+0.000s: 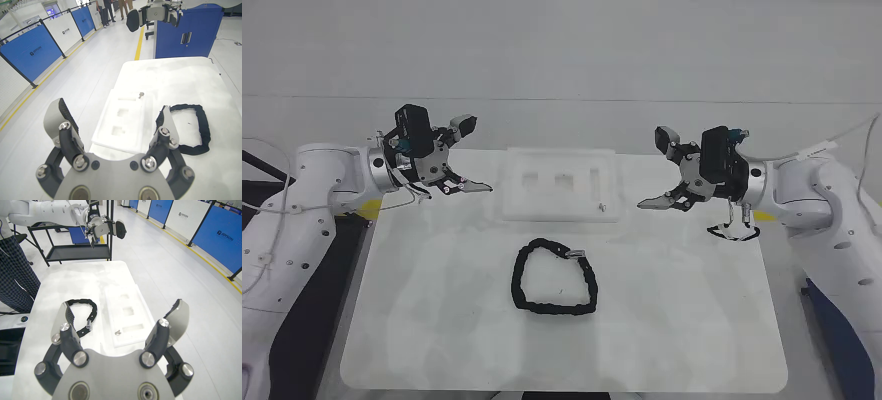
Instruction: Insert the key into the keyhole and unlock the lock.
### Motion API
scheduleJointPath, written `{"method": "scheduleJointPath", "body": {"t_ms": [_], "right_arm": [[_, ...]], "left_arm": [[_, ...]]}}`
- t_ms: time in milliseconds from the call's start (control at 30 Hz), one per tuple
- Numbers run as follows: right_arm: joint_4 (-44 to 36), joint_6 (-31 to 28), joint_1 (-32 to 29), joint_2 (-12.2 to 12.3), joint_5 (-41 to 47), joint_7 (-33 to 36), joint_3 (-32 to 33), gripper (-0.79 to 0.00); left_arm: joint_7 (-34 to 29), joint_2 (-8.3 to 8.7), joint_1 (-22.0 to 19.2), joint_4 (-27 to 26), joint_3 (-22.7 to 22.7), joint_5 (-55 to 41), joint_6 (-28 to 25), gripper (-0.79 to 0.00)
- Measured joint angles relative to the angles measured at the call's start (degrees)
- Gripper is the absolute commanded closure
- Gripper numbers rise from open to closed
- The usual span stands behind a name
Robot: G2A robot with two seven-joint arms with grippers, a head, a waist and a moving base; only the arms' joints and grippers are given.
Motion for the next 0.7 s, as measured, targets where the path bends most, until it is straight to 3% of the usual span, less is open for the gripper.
{"method": "scheduleJointPath", "body": {"t_ms": [133, 333, 700], "right_arm": [[0.01, 0.14, -0.12, 0.0, -0.06, 0.08, -0.05, -0.785], [-0.3, 5.45, -1.63, -0.6, -1.0, 3.9, -2.03, -0.785], [2.49, 24.88, -1.23, -4.57, 10.0, 11.67, -9.94, -0.785]], "left_arm": [[0.0, 0.0, 0.0, 0.0, 0.0, 0.0, 0.0, -0.785], [0.0, 0.0, 0.0, 0.0, 0.0, 0.0, 0.0, -0.785], [0.0, 0.0, 0.0, 0.0, 0.0, 0.0, 0.0, -0.785]]}}
